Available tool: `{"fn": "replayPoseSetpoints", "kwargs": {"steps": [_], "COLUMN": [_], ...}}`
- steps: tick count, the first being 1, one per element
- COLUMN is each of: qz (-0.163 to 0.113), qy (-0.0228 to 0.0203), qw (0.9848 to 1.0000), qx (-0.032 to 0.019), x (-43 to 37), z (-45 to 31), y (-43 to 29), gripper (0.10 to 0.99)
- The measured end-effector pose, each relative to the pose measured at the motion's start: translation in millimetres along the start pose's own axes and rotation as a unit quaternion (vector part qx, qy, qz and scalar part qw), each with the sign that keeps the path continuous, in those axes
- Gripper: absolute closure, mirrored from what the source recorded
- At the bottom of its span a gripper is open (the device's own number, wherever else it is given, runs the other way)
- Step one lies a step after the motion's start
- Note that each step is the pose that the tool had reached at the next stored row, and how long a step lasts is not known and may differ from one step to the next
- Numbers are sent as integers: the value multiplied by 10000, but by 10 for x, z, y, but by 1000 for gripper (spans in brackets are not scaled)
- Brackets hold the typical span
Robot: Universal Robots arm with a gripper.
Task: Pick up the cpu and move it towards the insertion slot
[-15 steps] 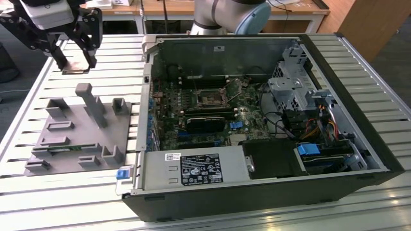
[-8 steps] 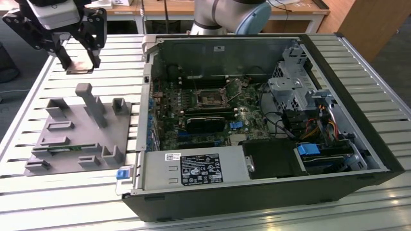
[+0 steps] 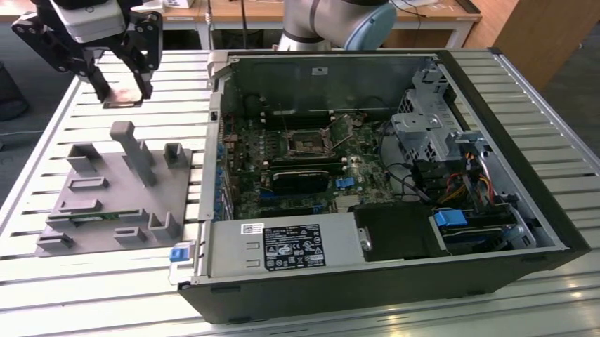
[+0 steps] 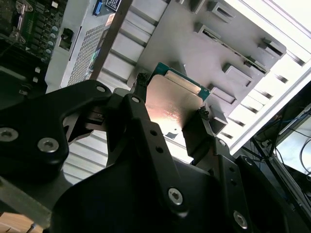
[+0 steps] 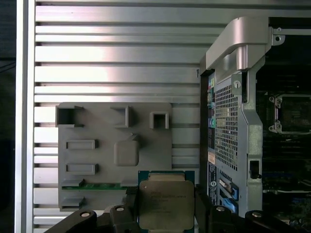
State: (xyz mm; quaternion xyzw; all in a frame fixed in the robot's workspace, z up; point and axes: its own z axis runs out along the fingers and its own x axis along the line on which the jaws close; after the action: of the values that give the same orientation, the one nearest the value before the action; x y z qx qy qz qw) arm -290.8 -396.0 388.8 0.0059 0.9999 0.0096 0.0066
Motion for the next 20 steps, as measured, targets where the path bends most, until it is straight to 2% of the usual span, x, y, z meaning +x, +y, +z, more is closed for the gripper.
{"fn": "replayPoseSetpoints", "kwargs": {"steps": [20], "qz": [0], "qy": [0], "qw": [10000], "qx": [0], "x": [-186], "z": [3], "y": [3], "gripper": [545]}}
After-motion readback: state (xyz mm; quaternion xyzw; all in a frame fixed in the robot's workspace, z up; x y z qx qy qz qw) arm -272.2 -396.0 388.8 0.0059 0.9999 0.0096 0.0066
